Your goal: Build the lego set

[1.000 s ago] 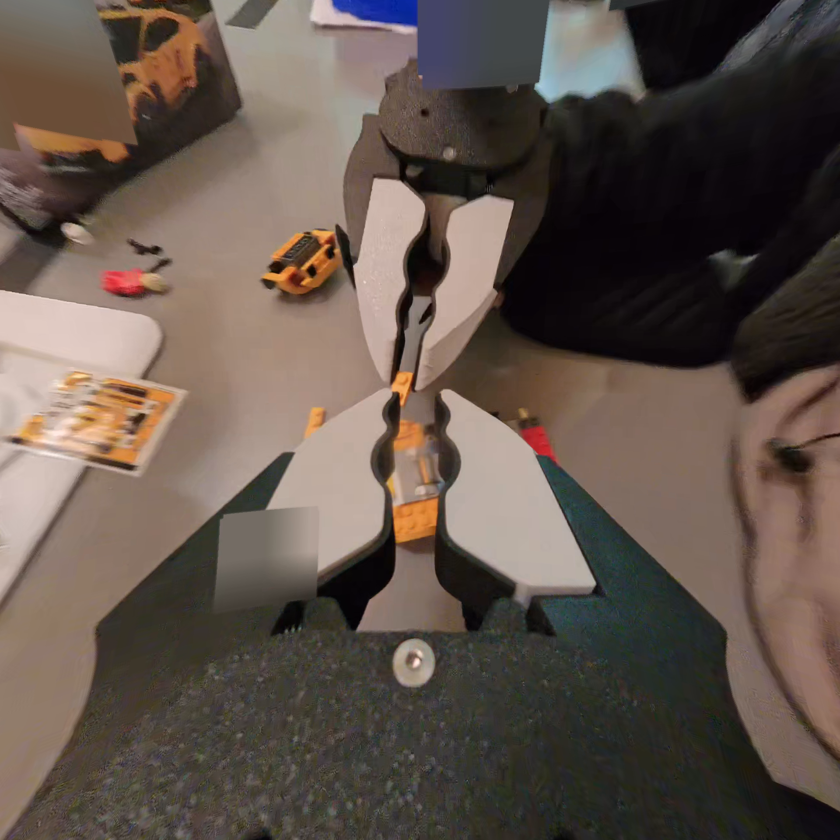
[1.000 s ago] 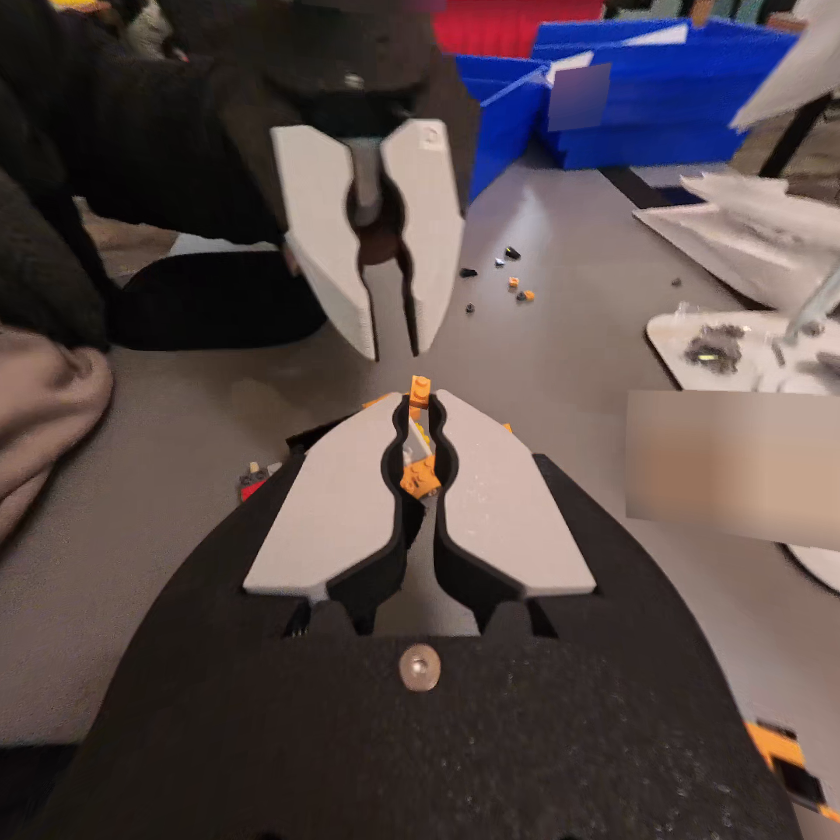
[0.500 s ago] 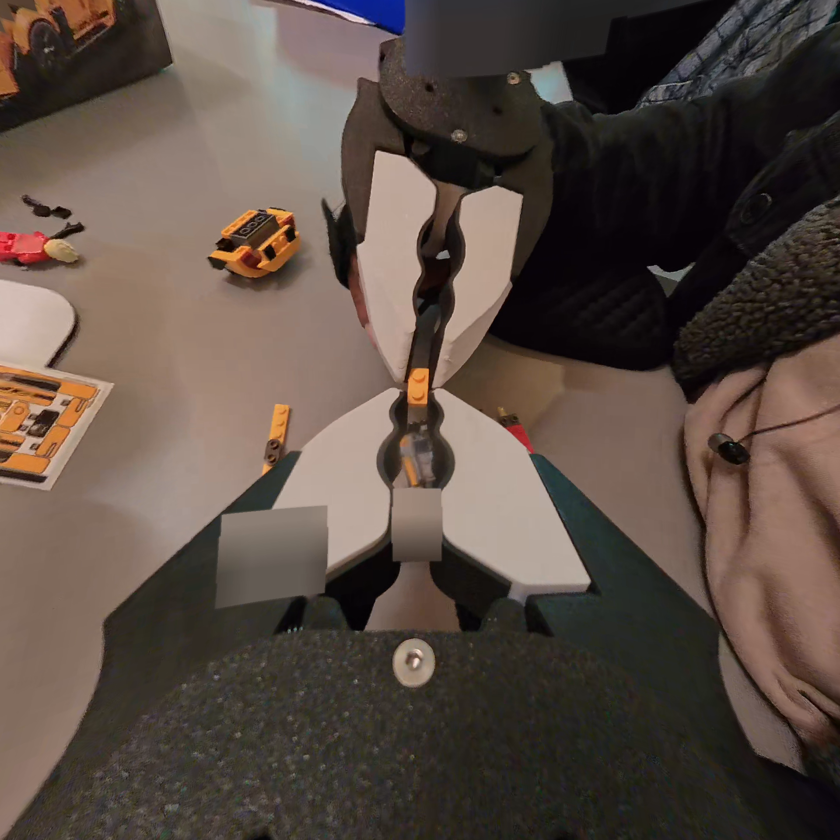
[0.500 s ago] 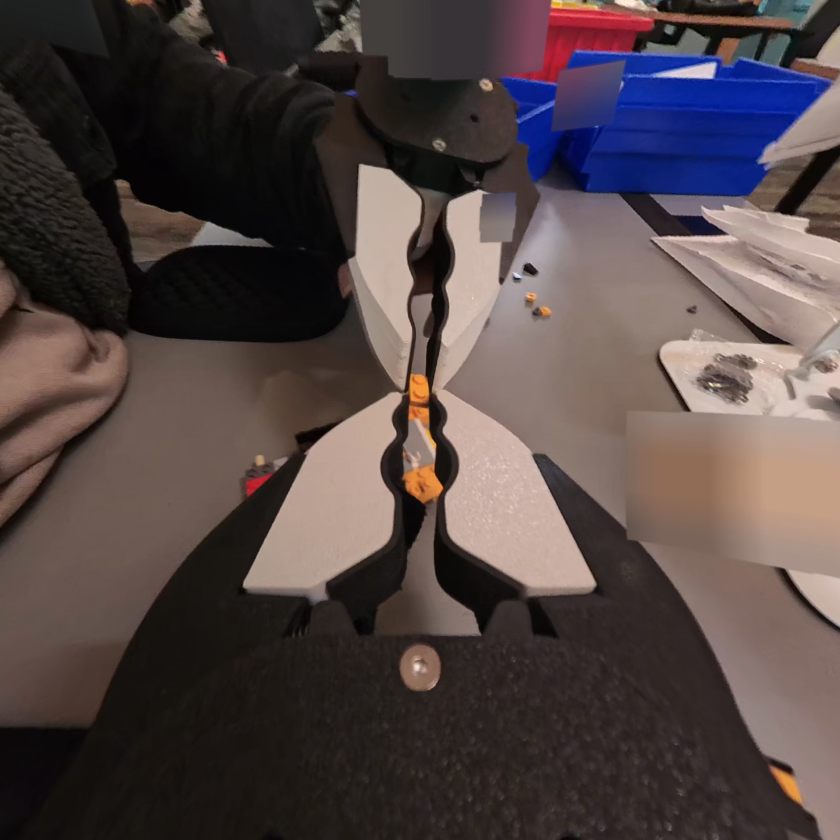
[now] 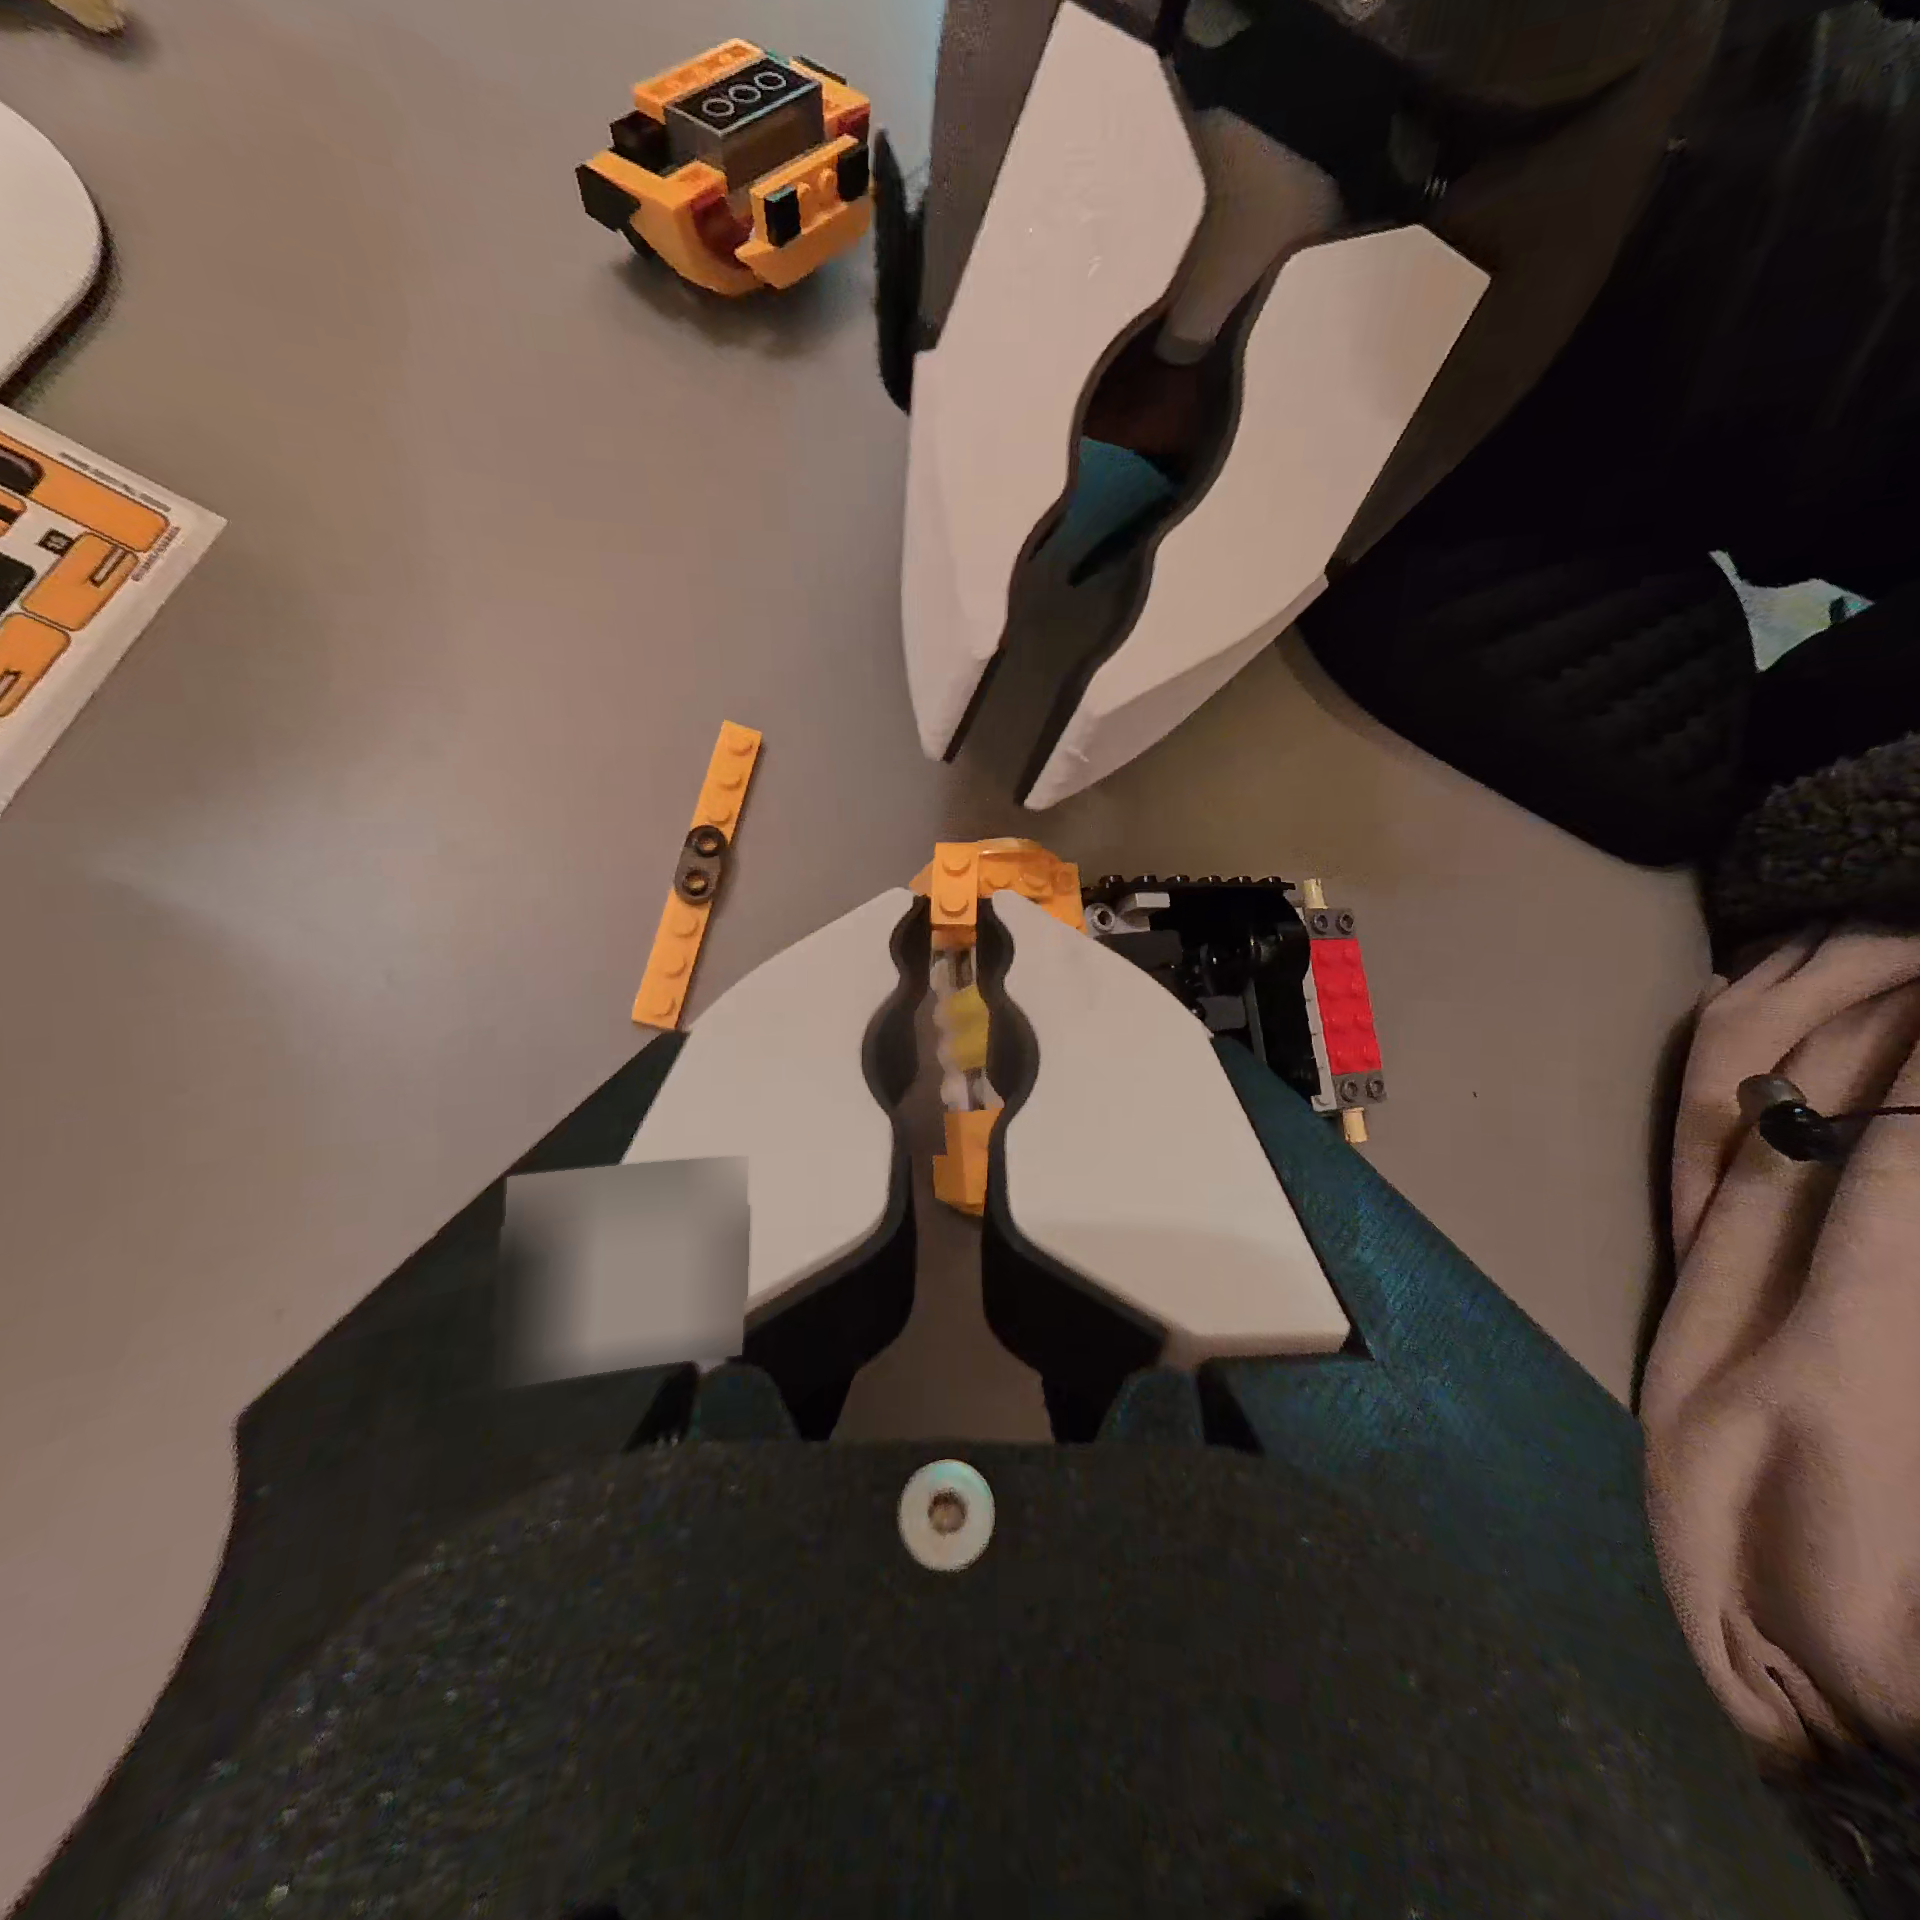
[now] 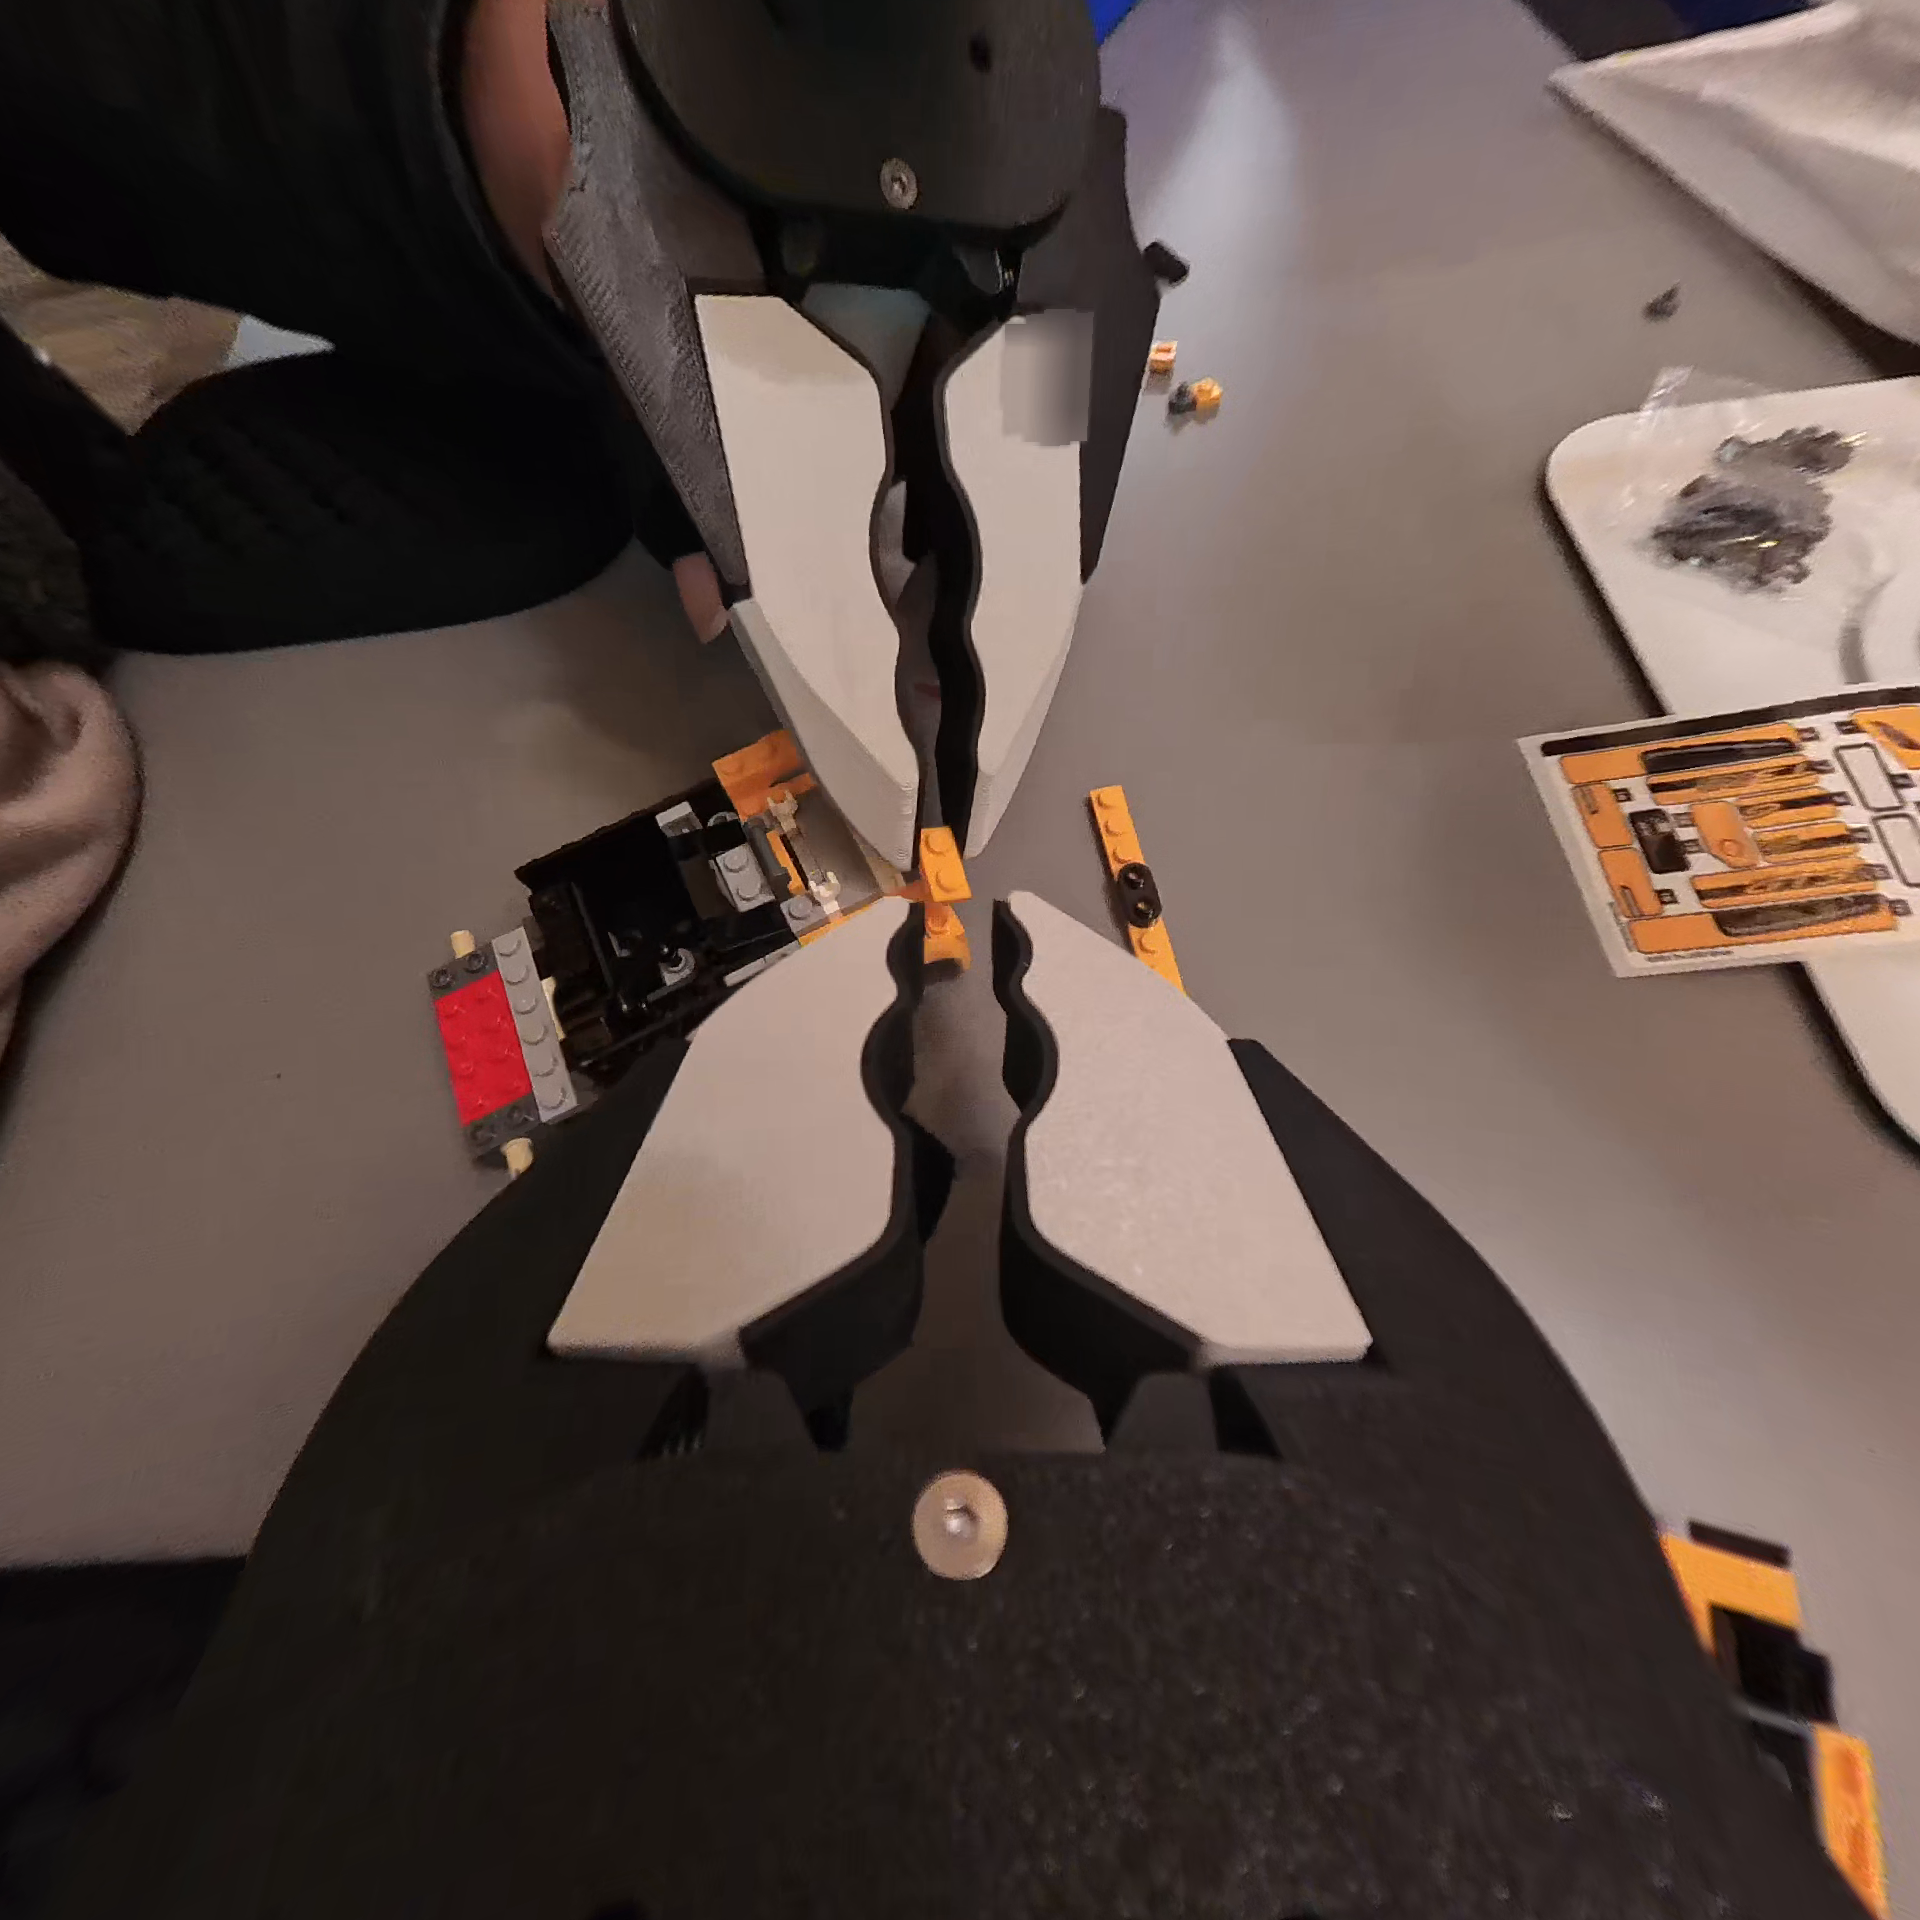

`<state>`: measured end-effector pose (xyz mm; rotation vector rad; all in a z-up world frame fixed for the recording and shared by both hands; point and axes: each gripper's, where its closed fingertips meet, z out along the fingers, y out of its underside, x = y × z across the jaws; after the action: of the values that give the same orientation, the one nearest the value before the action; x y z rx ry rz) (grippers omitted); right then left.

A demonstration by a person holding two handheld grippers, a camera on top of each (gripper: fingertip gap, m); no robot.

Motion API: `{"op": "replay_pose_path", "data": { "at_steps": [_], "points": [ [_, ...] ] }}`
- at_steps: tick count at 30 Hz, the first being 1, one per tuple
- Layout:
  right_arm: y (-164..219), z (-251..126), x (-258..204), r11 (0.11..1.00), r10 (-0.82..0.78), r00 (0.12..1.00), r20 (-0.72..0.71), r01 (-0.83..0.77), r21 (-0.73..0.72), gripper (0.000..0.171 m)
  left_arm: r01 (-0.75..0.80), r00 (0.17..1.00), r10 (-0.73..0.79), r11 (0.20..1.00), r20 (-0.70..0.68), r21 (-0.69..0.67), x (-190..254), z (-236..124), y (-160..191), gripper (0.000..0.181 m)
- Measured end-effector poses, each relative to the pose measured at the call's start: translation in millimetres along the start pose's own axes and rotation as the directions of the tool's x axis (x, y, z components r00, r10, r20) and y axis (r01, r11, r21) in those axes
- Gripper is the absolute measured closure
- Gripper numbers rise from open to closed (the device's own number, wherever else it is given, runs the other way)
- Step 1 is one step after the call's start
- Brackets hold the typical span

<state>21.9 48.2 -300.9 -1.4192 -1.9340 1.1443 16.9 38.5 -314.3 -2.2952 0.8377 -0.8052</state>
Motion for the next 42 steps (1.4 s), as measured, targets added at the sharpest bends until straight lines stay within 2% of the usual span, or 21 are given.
{"op": "replay_pose_path", "data": {
  "at_steps": [9,19,24,30,42],
  "points": [
    [1,12,-1,0.972,-0.047,0.983,0.179,0.086,-0.217,0.158,0.008,1.000,-0.008,1.000,-0.001,-0.004,0,2,1,0.173],
    [11,18,-6,0.922,-0.032,0.943,0.331,0.155,-0.353,0.163,-0.013,0.999,0.014,1.000,-0.029,0.018,3,1,1,0.173],
    [12,16,-9,0.877,-0.056,0.930,0.364,0.221,-0.427,0.163,0.011,0.994,-0.007,0.999,-0.108,0.036,10,-1,1,0.165],
    [13,17,-9,0.832,-0.057,0.921,0.386,0.258,-0.491,0.162,-0.007,0.993,0.012,0.999,-0.120,0.039,12,-1,3,0.162],
    [13,17,-8,0.832,-0.001,0.917,0.399,0.222,-0.508,0.160,0.002,0.991,0.004,0.999,-0.134,0.048,12,1,4,0.157]
  ]
}}
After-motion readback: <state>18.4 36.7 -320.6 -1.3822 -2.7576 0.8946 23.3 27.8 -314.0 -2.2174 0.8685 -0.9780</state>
